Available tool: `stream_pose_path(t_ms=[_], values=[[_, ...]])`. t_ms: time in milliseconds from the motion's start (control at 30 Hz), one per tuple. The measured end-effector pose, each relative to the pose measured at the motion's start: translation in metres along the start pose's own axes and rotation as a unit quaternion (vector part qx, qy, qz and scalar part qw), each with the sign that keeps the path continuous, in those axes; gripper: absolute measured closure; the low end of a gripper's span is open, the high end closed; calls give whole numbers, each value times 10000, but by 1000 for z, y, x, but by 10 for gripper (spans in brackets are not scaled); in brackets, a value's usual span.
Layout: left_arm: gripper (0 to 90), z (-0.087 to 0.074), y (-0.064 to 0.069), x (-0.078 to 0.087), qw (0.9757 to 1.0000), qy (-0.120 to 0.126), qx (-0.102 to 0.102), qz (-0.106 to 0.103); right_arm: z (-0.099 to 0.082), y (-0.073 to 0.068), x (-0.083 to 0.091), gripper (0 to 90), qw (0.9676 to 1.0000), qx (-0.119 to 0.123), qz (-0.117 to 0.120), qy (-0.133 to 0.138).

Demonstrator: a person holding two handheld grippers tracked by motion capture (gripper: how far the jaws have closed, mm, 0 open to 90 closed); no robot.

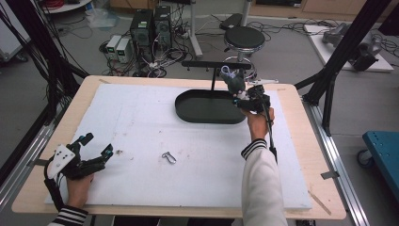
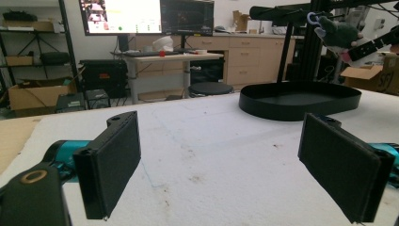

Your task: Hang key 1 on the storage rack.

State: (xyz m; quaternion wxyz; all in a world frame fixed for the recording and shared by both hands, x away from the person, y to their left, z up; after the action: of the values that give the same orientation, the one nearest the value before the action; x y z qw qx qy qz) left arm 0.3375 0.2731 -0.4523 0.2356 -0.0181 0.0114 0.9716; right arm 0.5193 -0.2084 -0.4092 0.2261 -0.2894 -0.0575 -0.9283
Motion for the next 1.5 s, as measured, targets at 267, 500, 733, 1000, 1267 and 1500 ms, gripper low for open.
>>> stream_pose_path(t_ms=[267,500,733,1000,1267,1500], values=[[140,0,0,0,10000,-7,-4,2,3,-3,-2,266,9998,-1,88,203],[139,0,0,0,10000,-4,2,-2,6,0,3,104,9994,-39,74,350],[140,0,0,0,10000,-4,6,-3,8,-1,10,6,9994,5,16,356],[140,0,0,0,10000,-5,9,-7,14,-19,33,6,9965,339,597,474],[139,0,0,-1,10000,-6,23,-3,19,-42,71,6,9866,741,1190,834],[140,0,0,0,10000,-26,-25,-15,0,-56,96,6,9778,999,1523,1038]])
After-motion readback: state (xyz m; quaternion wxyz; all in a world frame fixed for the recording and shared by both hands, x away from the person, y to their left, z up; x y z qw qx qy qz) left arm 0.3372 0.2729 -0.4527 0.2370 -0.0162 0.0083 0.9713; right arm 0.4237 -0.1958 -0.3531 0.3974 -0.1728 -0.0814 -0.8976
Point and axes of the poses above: each handheld gripper's, and its own axes: x roughly backward along the jaws, z roughly out of its top, y roughly to its right, the point moved 8 cm from there along -x, roughly forward along the jaws, and after that the axes turned 1 degree about y, right-handed, at the moved point
